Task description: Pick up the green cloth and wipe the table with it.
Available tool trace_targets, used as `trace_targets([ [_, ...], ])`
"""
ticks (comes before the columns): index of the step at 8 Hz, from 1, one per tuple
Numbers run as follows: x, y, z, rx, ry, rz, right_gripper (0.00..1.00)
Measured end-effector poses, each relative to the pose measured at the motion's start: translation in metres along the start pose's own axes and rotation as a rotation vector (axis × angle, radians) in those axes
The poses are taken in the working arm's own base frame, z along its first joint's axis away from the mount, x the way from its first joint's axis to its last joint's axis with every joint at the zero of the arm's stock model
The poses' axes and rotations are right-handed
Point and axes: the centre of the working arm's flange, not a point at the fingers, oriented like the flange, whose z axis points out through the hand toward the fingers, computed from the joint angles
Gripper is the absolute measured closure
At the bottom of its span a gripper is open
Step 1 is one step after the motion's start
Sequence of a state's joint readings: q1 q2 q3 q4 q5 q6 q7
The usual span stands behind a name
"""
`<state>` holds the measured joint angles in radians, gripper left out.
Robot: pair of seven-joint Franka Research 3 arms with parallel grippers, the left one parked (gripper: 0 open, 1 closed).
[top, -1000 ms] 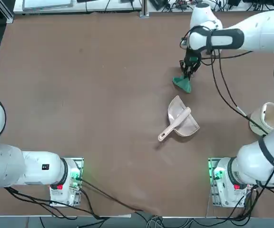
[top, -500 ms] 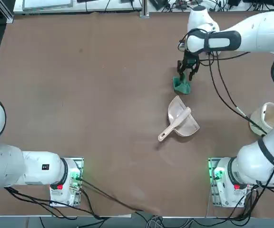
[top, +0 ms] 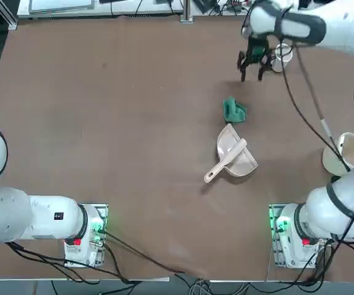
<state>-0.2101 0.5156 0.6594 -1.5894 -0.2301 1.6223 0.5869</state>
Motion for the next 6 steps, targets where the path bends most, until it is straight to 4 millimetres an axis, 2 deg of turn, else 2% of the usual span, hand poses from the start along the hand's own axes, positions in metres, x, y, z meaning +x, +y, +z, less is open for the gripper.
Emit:
trace_targets([
  [2, 0.001, 0.042, -0.054, 0.012, 0.035, -0.026, 0.00],
  [3, -0.003, 0.071, -0.083, 0.017, 0.073, -0.057, 0.00],
  [6, -0.034, 0.166, -0.151, -0.012, 0.163, -0.186, 0.00],
])
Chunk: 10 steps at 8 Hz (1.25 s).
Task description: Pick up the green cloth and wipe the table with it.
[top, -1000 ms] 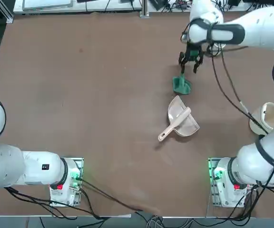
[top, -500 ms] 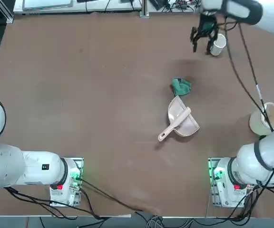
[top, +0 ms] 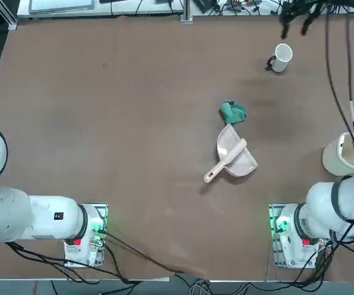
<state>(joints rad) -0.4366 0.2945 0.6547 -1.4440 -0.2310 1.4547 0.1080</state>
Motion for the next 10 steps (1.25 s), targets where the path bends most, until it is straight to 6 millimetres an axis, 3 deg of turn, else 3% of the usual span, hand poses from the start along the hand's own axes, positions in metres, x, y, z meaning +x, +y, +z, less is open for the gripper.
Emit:
trace_targets([
  [2, -0.026, 0.045, -0.033, -0.024, 0.051, -0.076, 0.00],
  [5, -0.052, 0.050, -0.063, -0.024, 0.090, -0.070, 0.00],
  [10, -0.072, 0.073, -0.079, 0.064, 0.125, 0.019, 0.00],
])
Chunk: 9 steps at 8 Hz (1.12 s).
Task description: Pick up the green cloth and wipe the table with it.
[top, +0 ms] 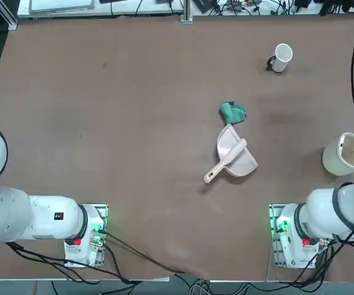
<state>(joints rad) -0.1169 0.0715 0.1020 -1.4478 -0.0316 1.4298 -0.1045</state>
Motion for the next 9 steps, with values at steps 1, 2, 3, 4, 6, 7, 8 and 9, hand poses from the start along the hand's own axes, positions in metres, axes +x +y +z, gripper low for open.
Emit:
trace_targets([
  [1, -0.003, -0.004, -0.003, -0.003, 0.008, -0.003, 0.00],
  [2, -0.007, -0.009, -0.003, -0.007, 0.015, -0.010, 0.00],
  [3, -0.011, -0.013, -0.002, -0.009, 0.021, -0.015, 0.00],
  [4, -0.016, -0.014, -0.002, -0.008, 0.025, -0.017, 0.00],
  [6, -0.024, -0.019, -0.007, -0.004, 0.034, 0.015, 0.00],
  [7, -0.025, -0.028, -0.009, -0.003, 0.038, 0.040, 0.00],
  [8, -0.026, -0.033, -0.010, -0.003, 0.040, 0.053, 0.00],
  [9, -0.027, -0.030, -0.011, -0.002, 0.041, 0.059, 0.00],
])
